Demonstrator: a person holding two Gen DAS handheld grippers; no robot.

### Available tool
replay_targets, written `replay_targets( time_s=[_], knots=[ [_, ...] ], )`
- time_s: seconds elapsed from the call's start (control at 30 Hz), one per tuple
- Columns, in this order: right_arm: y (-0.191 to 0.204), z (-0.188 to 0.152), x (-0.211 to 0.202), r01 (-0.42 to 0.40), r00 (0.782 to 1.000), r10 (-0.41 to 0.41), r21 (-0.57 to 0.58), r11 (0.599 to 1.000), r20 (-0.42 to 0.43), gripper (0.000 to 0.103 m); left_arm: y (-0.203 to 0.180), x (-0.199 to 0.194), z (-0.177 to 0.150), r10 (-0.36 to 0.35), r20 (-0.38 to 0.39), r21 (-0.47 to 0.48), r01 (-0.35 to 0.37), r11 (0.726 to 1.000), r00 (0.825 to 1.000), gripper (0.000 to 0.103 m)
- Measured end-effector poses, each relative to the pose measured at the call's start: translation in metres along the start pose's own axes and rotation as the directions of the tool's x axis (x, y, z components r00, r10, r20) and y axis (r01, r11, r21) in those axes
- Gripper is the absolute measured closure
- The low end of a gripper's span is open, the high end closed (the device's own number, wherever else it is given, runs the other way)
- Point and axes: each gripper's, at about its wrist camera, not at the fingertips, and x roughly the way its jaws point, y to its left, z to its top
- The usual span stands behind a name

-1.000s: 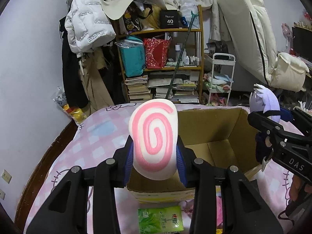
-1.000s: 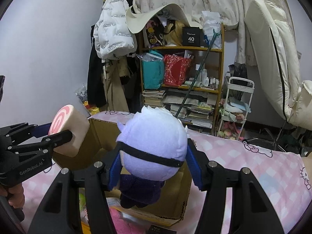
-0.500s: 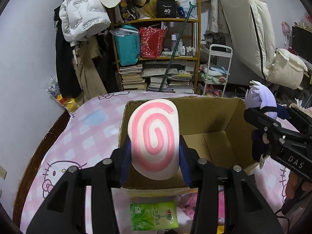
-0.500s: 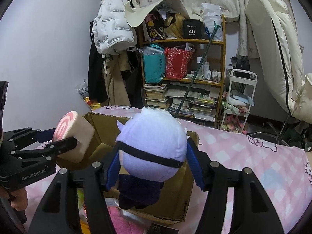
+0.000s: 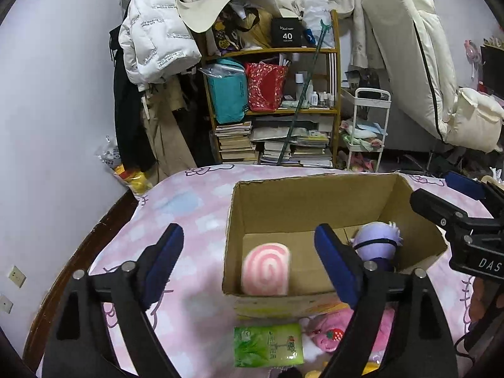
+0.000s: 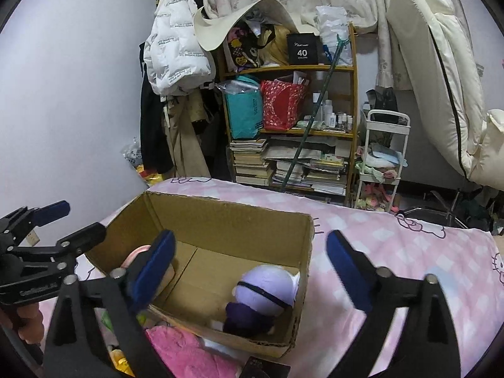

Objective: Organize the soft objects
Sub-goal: 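Move both open tools back toward the remaining plush toys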

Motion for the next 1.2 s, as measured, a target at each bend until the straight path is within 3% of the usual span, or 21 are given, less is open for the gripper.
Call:
replay_targets(
  time_s=[0.2, 0.37, 0.83, 1.2],
  knots=[
    [0.002, 0.002, -0.014, 0.000, 1.000, 0.000, 0.005, 1.000, 0.007, 0.000, 0.003, -0.019, -0.002, 0.006, -0.008, -0.001, -0.006, 1.000, 1.000, 0.008],
    [0.006, -0.002, -0.033, -0.002, 1.000, 0.002, 0.003, 1.000, 0.013, 0.000, 0.004, -0.031, -0.010, -0.036, -0.076, -0.019, 0.034, 0.999, 0.996, 0.007],
    [0.026, -0.018, -0.075, -0.048, 0.998, 0.048, 0.004, 0.999, -0.030, 0.000, 0.009, -0.072, -0.033, 0.017, -0.137, 0.050, -0.010, 0.999, 0.990, 0.007],
    [0.042, -0.036, -0.083, -0.080, 0.990, 0.081, 0.008, 0.997, -0.114, 0.000, 0.007, -0.079, -0.054, -0.003, -0.226, 0.078, 0.021, 0.997, 0.974, 0.007]
  ],
)
